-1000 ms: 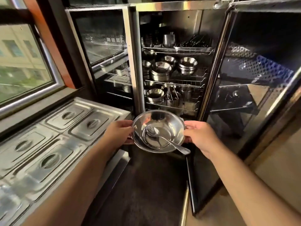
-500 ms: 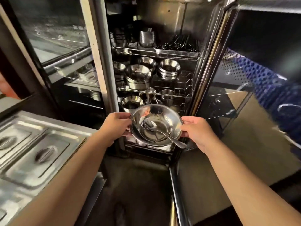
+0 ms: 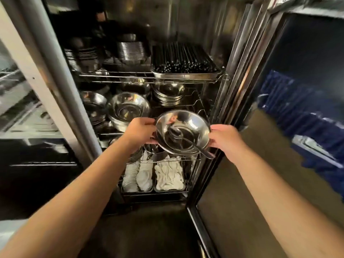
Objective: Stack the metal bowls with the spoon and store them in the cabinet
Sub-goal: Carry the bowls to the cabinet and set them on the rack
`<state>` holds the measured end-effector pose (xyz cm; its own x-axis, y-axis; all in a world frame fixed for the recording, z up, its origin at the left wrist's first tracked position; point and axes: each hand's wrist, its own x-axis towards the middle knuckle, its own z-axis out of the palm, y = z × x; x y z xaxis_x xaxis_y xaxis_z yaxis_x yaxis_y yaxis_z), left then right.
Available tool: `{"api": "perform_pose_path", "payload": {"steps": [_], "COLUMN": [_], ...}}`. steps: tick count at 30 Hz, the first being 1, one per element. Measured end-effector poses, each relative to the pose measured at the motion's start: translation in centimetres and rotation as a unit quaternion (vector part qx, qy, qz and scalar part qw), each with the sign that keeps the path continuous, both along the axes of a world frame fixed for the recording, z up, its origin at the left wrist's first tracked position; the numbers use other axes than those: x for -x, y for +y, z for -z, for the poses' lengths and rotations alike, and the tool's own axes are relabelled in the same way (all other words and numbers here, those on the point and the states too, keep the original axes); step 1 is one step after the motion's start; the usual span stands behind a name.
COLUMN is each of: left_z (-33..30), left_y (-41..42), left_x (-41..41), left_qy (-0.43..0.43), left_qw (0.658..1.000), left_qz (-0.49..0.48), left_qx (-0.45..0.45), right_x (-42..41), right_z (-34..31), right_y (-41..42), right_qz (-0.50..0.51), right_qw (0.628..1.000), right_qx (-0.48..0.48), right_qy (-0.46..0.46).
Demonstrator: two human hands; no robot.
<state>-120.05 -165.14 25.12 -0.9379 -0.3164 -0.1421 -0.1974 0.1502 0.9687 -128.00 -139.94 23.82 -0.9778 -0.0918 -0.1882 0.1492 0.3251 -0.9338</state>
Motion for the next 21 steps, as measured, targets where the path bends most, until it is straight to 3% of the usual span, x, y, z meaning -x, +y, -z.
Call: {"api": "perform_pose_path", "payload": {"steps": [9, 15, 21], "left_z": [1.5, 3.0, 5.5], "left_y": [-0.6, 0.2, 0.1], "left_x": [10.0, 15.5, 20.0], "left_qy": [-0.045, -0.096, -0.128], "left_qw": [0.999, 0.995, 0.985], "left_qz": [-0.006, -0.031, -0.062], "left_qx": [0.002, 0.02, 0.1], "right_x": [8.2, 14.1, 18.4], "right_z": [1.5, 2.9, 4.9], "right_y": [-3.0, -4.0, -5.8], "right_qz": [0.056, 0.005, -0.028], "right_qw": [0.997, 0.988, 0.977], "right_qx": [-0.043, -0.153, -0.206], "right_qy": [0.001, 0.037, 0.051]}}
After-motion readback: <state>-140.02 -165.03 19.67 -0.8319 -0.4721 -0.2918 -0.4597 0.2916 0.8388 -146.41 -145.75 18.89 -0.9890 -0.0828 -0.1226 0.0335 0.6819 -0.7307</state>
